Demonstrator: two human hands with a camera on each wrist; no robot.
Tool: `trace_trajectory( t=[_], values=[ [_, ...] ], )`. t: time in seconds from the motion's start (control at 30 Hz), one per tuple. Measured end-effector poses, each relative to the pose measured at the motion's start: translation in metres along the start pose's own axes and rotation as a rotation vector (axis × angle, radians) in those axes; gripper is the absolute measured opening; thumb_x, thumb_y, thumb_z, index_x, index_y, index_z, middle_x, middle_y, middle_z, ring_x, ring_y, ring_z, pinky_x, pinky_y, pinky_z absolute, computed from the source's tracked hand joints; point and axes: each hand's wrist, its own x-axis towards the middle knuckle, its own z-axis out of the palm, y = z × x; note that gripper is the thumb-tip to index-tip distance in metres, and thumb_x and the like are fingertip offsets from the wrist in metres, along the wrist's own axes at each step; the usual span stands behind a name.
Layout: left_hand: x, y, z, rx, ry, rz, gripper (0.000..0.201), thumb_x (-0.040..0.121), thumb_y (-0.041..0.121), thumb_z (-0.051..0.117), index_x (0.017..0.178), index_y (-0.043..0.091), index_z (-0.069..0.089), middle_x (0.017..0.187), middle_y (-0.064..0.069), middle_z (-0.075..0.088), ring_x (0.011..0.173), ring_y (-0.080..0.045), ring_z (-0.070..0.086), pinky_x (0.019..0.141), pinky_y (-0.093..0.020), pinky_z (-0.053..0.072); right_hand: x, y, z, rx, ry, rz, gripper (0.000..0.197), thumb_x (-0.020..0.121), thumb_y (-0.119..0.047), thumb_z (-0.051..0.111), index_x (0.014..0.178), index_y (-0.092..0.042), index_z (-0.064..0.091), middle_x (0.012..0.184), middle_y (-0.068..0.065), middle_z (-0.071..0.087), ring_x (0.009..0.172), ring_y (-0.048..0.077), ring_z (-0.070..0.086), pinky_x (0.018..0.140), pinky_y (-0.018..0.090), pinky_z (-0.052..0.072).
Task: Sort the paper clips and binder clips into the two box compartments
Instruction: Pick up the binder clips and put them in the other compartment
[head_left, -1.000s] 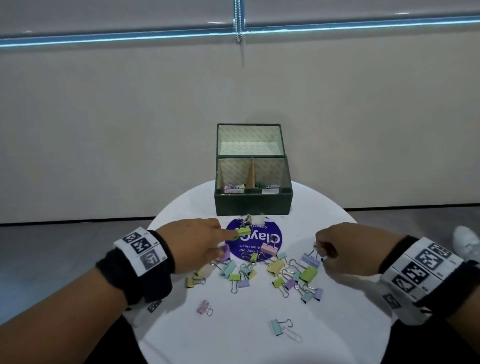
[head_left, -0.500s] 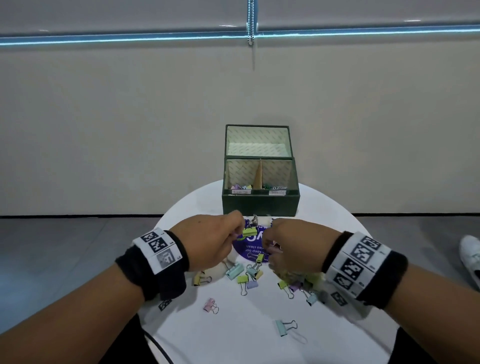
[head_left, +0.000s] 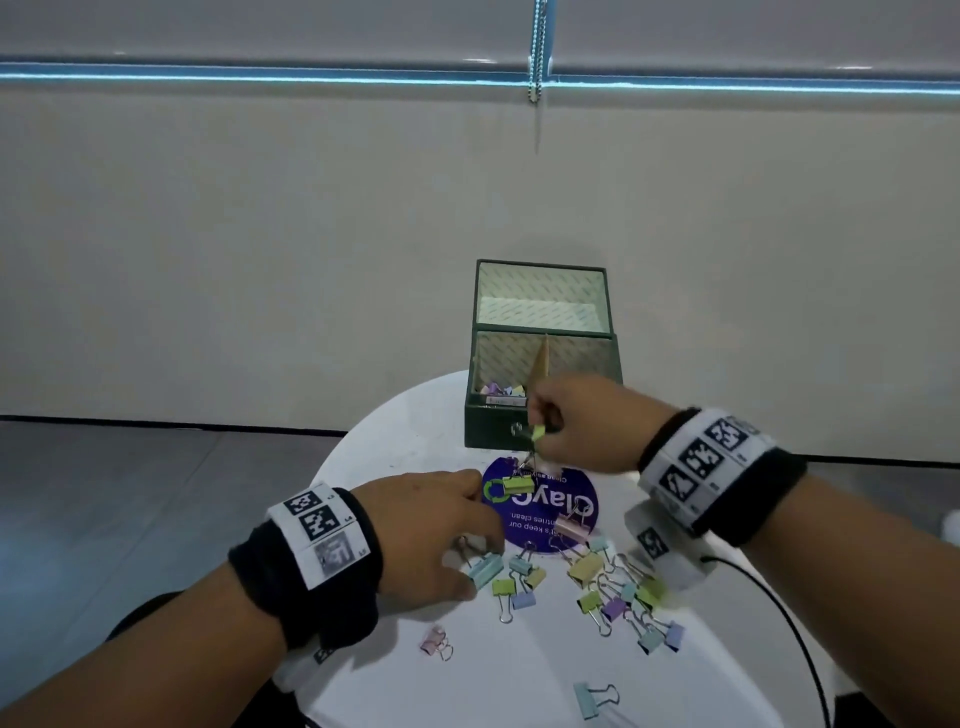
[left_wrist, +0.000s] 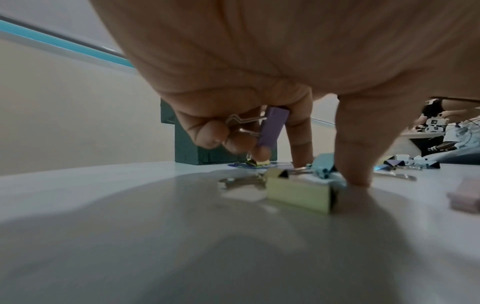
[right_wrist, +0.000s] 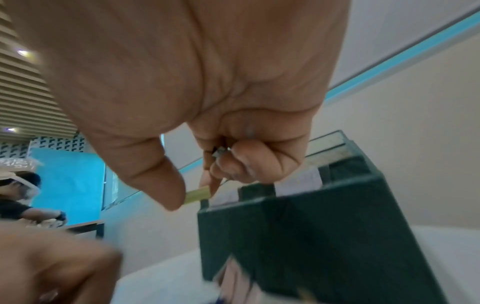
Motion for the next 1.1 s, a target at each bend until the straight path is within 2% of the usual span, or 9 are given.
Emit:
trace_trajectory(
  t=[0.13,0.3,0.47,0.57,0.7,0.77,0.83,0.93,1.1],
  values=[
    [0.001,-0.002,0.001,0.005,0.012,-0.009,0.046,0.08,0.062,0.063,0.121,0.05,0.045,0.113,0.019,0.042,0.105,-0.009,0.05,0.086,-0.034,0.051,0.035,-0.003,-0.025,0.072,0.178,0.052,0.014,0.087,-0.019,0.065,0.1,-0.02,0.06,0.086,-0.008,0.055,0.076,0.01,0.051,0.064,0.024,0.04],
    [0.003,-0.004,0.001,0.004,0.053,-0.024,0.048,0.081,0.063,0.062,0.123,0.048,0.044,0.116,0.016,0.043,0.105,-0.011,0.051,0.087,-0.036,0.051,0.068,-0.002,-0.029,0.03,0.218,0.083,0.017,0.087,-0.012,0.058,0.103,-0.017,0.062,0.084,-0.008,0.053,0.075,0.012,0.05,0.059,0.021,0.035],
    [0.005,-0.004,-0.001,0.02,0.102,-0.022,0.043,0.084,0.061,0.059,0.121,0.044,0.044,0.116,0.014,0.045,0.102,-0.012,0.053,0.085,-0.035,0.051,0.074,0.0,-0.027,0.045,0.132,0.027,0.036,0.087,-0.014,0.064,0.122,-0.021,0.061,0.11,-0.007,0.06,0.103,0.016,0.059,0.088,0.028,0.05],
    [0.006,-0.006,0.002,0.022,0.162,-0.032,0.043,0.088,0.062,0.052,0.124,0.042,0.04,0.118,0.014,0.048,0.103,-0.011,0.054,0.086,-0.035,0.051,0.061,0.006,-0.03,0.069,0.176,-0.008,0.051,0.085,-0.009,0.062,0.133,-0.027,0.057,0.122,-0.009,0.057,0.104,0.013,0.06,0.09,0.028,0.05],
    [0.009,-0.008,0.003,0.001,0.214,-0.072,0.043,0.093,0.063,0.044,0.127,0.038,0.037,0.125,0.014,0.05,0.103,-0.008,0.055,0.084,-0.03,0.051,0.019,0.027,-0.023,0.106,0.359,-0.131,0.028,0.088,-0.004,0.059,0.1,-0.029,0.062,0.101,-0.014,0.06,0.086,0.0,0.056,0.077,0.016,0.042],
    [0.011,-0.007,-0.001,-0.01,0.248,-0.09,0.042,0.094,0.062,0.043,0.127,0.036,0.035,0.127,0.013,0.05,0.101,-0.008,0.056,0.083,-0.029,0.051,-0.01,0.041,-0.013,0.098,0.297,-0.127,0.022,0.087,-0.004,0.057,0.085,-0.025,0.059,0.087,-0.011,0.06,0.08,0.002,0.055,0.072,0.02,0.042],
    [0.015,-0.009,-0.011,-0.012,0.304,-0.108,0.04,0.095,0.06,0.042,0.126,0.036,0.034,0.124,0.012,0.05,0.097,-0.007,0.055,0.08,-0.027,0.049,-0.037,0.057,-0.001,0.046,0.131,-0.048,0.023,0.086,-0.004,0.055,0.087,-0.026,0.063,0.086,-0.013,0.06,0.08,0.005,0.057,0.071,0.021,0.043],
    [0.029,-0.012,-0.037,-0.087,0.435,-0.138,0.036,0.096,0.056,0.042,0.124,0.034,0.037,0.119,0.01,0.05,0.098,-0.007,0.055,0.077,-0.026,0.048,-0.062,0.083,0.016,-0.013,-0.037,0.069,0.025,0.086,-0.008,0.059,0.094,-0.031,0.067,0.095,-0.018,0.061,0.088,0.002,0.058,0.074,0.014,0.044],
    [0.075,-0.013,-0.075,-0.164,0.574,-0.139,0.041,0.098,0.049,0.047,0.13,0.025,0.039,0.125,0.002,0.05,0.106,-0.015,0.056,0.088,-0.037,0.054,-0.071,0.101,0.022,0.073,-0.146,0.189,0.033,0.081,-0.01,0.062,0.101,-0.035,0.068,0.112,-0.018,0.06,0.106,0.003,0.057,0.086,0.015,0.046]
  ],
)
